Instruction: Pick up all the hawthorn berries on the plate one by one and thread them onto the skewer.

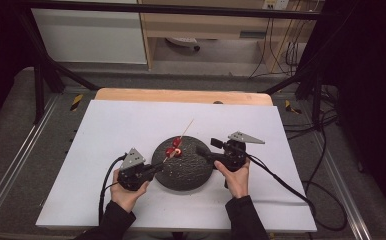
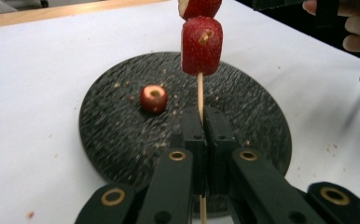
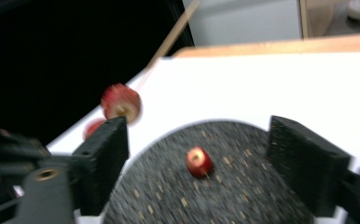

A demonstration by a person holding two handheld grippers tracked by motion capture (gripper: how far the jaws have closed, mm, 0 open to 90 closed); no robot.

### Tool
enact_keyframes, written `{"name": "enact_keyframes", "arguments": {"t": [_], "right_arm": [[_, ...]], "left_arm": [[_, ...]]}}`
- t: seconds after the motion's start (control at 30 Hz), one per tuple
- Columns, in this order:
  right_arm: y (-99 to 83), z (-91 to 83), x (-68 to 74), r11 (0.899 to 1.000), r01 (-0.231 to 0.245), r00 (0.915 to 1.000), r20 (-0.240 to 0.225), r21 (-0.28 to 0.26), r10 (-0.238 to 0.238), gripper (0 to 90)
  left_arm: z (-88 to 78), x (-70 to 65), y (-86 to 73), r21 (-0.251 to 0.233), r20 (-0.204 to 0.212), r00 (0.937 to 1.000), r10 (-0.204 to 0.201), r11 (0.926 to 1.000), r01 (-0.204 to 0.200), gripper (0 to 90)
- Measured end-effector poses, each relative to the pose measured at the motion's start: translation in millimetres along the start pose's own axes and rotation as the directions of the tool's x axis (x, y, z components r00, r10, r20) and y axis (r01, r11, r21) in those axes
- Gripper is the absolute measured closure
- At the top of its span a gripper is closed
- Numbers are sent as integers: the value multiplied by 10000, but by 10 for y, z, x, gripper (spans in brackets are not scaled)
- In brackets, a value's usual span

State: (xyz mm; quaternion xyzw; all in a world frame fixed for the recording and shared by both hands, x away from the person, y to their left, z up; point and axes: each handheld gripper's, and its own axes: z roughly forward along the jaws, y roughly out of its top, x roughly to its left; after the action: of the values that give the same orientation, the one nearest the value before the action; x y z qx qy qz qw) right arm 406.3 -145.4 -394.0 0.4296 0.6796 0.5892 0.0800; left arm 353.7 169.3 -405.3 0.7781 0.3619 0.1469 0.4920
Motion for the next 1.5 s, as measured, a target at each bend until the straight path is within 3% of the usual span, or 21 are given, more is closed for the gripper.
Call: {"name": "enact_keyframes", "arguments": {"t": [0.2,0.37,0.53,0.83,1.2,1.5], "right_arm": [[-13,-4,-45,9902,656,9971,290,1229,-697,91],[-21,-12,-69,9726,1156,9902,540,2018,-1289,48],[-17,-8,-82,9564,1321,9856,685,2603,-1548,37],[38,128,-29,9124,1729,9757,618,3710,-2100,33],[193,494,99,8573,1932,9670,551,4773,-2486,49],[267,725,174,8297,2015,9629,502,5206,-2653,50]], "left_arm": [[-109,75,-96,362,-74,9998,183,9992,-180,880],[-210,137,-191,536,-180,9994,281,9982,-271,880],[-325,214,-302,756,-273,9992,289,9968,-268,880],[-519,367,-476,1005,-406,9988,286,9946,-244,880],[-663,495,-567,1001,-497,9987,128,9949,-77,880],[-683,541,-599,1038,-468,9989,-57,9945,105,880]]}}
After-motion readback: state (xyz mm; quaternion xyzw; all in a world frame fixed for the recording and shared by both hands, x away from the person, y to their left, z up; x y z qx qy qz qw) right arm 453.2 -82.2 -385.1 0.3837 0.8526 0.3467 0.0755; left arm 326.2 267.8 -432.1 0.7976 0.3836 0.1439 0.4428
